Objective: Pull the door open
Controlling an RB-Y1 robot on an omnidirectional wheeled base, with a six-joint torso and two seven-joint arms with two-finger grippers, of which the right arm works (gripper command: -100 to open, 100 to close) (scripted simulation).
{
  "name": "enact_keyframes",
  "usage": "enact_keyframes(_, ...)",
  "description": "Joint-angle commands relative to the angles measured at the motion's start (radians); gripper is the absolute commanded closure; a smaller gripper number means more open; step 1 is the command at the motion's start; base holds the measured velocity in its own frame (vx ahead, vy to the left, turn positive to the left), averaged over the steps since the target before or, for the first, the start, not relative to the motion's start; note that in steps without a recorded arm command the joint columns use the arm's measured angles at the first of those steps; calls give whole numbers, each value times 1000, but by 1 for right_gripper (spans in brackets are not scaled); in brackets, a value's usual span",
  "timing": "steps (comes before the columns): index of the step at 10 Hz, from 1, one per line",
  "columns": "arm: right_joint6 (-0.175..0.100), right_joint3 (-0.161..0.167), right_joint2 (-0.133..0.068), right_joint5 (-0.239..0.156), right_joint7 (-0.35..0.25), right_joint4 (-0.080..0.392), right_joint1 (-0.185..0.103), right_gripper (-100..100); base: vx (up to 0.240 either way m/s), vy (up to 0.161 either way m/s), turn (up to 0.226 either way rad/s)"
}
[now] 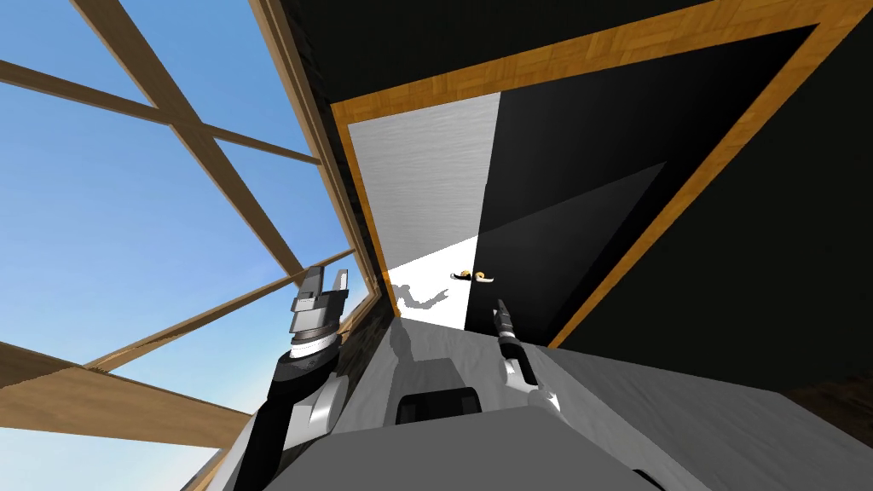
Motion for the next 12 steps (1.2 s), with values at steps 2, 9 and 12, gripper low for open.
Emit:
enact_keyframes(2, -15, 1, -3, -14, 5, 56, -20, -100, 90, -41, 83)
enact_keyframes(9, -52, 5, -15, -47, 12, 193, -67, -100, 81, -36, 69)
enact_keyframes(12, -60, 5, -16, -53, 13, 221, -79, -100, 49, -30, 46)
